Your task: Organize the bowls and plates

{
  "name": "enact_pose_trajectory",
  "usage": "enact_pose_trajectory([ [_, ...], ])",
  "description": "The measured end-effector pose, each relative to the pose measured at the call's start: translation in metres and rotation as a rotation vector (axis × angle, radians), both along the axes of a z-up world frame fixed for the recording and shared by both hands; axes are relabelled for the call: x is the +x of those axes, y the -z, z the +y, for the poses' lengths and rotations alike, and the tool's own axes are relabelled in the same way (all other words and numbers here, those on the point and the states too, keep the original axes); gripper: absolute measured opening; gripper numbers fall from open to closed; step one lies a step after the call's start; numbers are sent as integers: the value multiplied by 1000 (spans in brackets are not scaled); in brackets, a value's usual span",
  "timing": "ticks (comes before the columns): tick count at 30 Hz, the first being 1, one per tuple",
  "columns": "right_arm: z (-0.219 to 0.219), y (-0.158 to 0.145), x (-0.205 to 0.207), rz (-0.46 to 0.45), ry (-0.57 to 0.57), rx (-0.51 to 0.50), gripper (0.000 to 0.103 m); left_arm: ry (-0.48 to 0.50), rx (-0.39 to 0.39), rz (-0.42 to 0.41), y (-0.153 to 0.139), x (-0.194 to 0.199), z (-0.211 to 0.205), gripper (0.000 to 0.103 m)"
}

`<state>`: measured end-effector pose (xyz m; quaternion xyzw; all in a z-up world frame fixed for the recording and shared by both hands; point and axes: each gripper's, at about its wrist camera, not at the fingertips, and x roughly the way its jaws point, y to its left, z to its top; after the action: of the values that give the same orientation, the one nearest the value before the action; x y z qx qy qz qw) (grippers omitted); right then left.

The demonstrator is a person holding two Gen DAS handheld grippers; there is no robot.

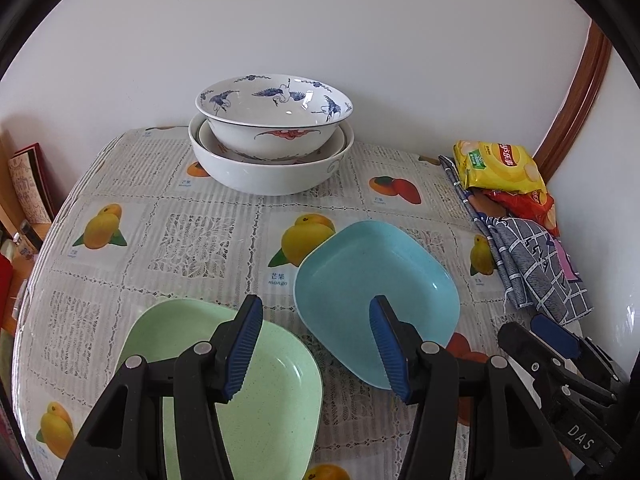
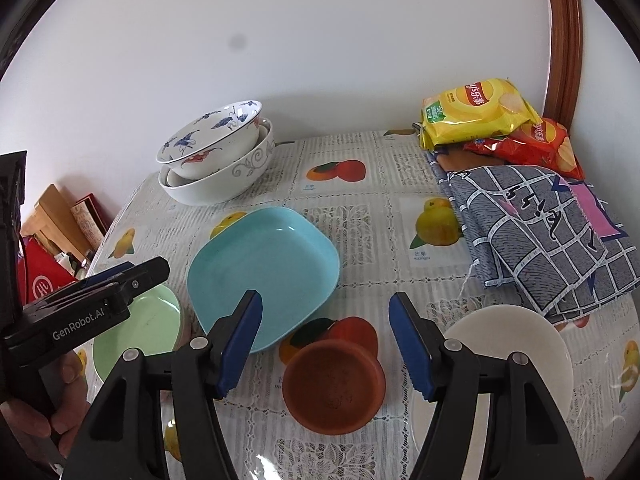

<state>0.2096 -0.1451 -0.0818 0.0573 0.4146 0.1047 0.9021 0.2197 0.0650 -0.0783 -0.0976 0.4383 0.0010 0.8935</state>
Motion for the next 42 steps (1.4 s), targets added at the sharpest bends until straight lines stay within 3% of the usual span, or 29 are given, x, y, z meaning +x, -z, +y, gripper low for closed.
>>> enact_pose_trajectory([
  [22, 17, 41, 53, 70, -5, -62, 45, 8, -51, 90, 47, 51, 2, 50],
  [35, 25, 63, 73, 124, 0, -67, 22, 16, -48, 163, 68, 70, -1, 27],
  [40, 27, 65, 75, 113, 25, -91, 9, 2, -28, 147, 70, 71, 2, 18],
  [42, 26, 64, 74, 96, 34, -79, 9, -4, -26, 143, 70, 72, 3, 15],
])
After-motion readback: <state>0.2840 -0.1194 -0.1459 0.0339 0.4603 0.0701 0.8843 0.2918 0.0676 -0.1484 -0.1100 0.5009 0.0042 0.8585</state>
